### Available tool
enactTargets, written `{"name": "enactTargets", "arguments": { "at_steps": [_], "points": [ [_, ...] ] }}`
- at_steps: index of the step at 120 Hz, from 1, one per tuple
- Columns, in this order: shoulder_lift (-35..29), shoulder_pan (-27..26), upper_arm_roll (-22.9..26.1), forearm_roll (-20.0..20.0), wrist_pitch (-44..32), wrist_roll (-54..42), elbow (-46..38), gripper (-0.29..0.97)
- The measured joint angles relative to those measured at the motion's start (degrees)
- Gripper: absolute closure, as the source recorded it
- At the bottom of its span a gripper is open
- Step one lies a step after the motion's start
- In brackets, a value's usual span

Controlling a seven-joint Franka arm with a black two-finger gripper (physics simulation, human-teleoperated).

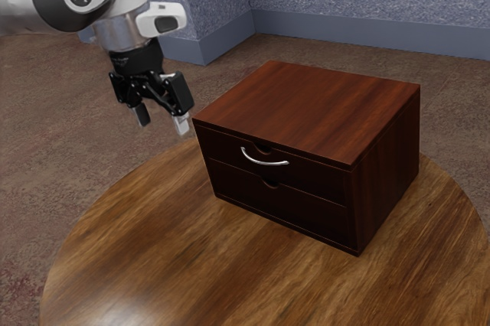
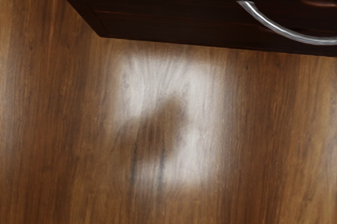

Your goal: Pull the drawer handle with one arm to open the drawer

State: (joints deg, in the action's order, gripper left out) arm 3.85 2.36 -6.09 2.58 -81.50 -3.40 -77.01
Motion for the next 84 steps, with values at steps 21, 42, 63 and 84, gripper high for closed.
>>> {"name": "enactTargets", "arguments": {
  "at_steps": [21,42,63,84],
  "points": [
    [-0.26,0.78,-2.34,2.54,-1.36,-1.07,1.91,0.0],
    [-7.98,3.88,0.27,4.57,-1.54,-17.92,12.42,0.0],
    [-9.07,-0.61,1.37,5.96,0.23,-33.45,10.75,0.0],
    [-8.66,0.05,1.3,3.98,-0.43,-45.22,6.0,0.0]
  ]
}}
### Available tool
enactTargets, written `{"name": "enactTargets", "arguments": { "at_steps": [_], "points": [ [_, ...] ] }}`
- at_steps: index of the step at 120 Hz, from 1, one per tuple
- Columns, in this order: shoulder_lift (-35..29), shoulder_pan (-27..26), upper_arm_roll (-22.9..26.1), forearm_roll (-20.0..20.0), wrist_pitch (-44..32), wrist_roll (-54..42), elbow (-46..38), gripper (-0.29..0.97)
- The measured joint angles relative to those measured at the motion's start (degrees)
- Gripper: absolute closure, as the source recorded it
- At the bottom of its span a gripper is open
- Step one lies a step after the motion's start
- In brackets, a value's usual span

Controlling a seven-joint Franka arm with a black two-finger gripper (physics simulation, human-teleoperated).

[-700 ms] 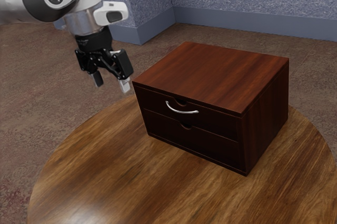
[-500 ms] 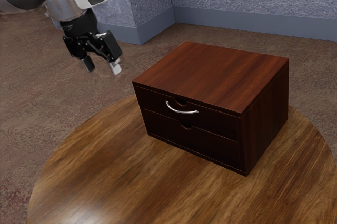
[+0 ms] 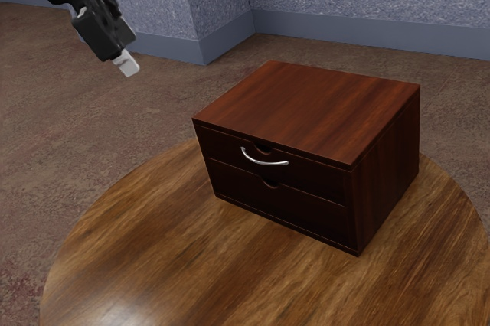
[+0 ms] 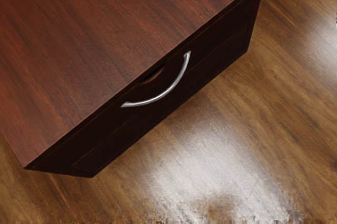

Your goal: Pull the drawer handle with one arm to open the drawer

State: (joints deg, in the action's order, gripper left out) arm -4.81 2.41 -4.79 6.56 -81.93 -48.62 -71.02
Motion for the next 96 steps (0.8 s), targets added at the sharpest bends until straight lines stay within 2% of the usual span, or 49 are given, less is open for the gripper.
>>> {"name": "enactTargets", "arguments": {
  "at_steps": [23,36,62,96],
  "points": [
    [-1.16,-0.23,0.6,-0.16,-11.33,-12.12,-13.18,0.0],
    [-1.76,0.12,2.54,-0.15,-18.61,-17.81,-18.23,0.01],
    [-0.51,-0.17,3.63,-0.34,-27.09,-26.58,-19.42,0.05],
    [7.13,0.6,4.41,-0.06,-33.44,-34.36,-19.48,0.13]
  ]
}}
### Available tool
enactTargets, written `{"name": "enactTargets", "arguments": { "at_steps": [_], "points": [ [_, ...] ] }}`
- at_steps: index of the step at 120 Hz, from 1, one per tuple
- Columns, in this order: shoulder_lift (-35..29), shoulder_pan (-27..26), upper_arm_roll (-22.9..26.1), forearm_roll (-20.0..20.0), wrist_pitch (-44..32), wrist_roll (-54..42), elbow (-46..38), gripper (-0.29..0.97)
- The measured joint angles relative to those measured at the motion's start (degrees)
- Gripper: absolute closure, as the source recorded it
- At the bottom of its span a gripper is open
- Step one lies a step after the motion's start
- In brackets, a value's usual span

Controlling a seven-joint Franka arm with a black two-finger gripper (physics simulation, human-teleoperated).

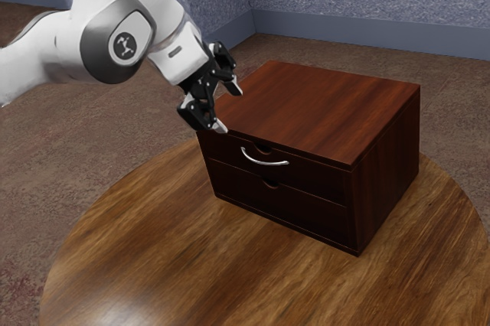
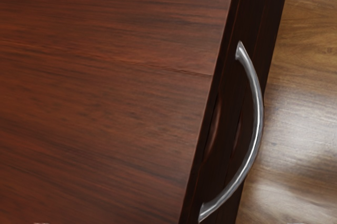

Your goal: Pull the drawer handle with one arm to open the drawer

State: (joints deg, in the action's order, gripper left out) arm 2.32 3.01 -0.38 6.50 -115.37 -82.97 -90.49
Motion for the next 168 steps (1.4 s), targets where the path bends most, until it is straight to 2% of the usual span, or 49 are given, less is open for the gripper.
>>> {"name": "enactTargets", "arguments": {
  "at_steps": [6,22,31,52,67,82,124,168],
  "points": [
    [-0.32,0.48,0.75,0.06,-1.04,-1.0,-1.4,0.15],
    [-7.95,0.64,2.44,0.24,-4.72,-3.15,-10.89,0.19],
    [-9.68,-0.57,3.63,1.22,-6.23,-3.9,-13.11,0.22],
    [-8.96,-0.87,4.8,1.67,-9.2,-3.94,-15.12,0.24],
    [-8.83,-0.43,4.95,-3.76,-10.07,-2.22,-15.62,0.25],
    [-8.44,-0.42,5.04,-6.22,-10.48,0.11,-15.7,0.27],
    [-6.44,-0.55,5.58,-7.66,-10.8,7.61,-15.32,0.29],
    [-7.39,-0.75,6.71,-9.26,-11.53,12.11,-17.66,0.49]
  ]
}}
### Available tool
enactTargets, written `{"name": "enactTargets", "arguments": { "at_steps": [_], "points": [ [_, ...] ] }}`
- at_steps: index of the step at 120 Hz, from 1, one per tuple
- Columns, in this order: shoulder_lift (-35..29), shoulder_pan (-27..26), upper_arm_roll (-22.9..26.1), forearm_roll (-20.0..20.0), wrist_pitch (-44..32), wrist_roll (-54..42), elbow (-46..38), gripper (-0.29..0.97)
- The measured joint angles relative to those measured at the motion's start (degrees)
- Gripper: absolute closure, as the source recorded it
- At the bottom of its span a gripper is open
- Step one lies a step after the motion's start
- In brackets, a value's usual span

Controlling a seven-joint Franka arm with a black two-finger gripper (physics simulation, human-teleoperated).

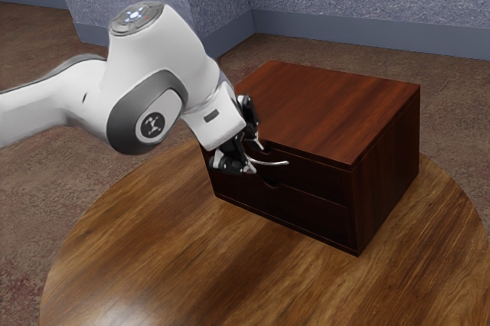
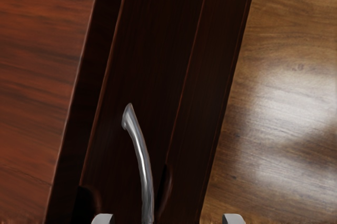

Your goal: Pull the drawer handle with one arm to open the drawer

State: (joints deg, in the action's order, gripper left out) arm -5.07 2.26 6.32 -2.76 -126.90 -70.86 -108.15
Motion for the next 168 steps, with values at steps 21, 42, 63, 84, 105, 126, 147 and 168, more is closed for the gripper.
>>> {"name": "enactTargets", "arguments": {
  "at_steps": [21,42,63,84,105,126,147,168],
  "points": [
    [0.13,0.27,0.0,-0.6,-2.0,0.76,-1.26,0.53],
    [0.28,0.38,0.0,-0.74,-4.81,0.73,-2.12,0.54],
    [0.58,0.36,0.0,-0.75,-6.35,0.69,-2.67,0.54],
    [0.57,0.36,0.0,-0.82,-7.52,0.44,-3.62,0.54],
    [0.88,0.38,-0.03,-0.86,-8.61,-0.76,-3.78,0.55],
    [0.88,0.35,-0.15,-0.85,-9.13,-1.75,-4.37,0.56],
    [-0.13,0.48,-0.27,-0.91,-9.38,-2.48,-5.85,0.59],
    [-1.25,0.52,-0.27,-0.89,-9.5,-3.02,-7.27,0.63]
  ]
}}
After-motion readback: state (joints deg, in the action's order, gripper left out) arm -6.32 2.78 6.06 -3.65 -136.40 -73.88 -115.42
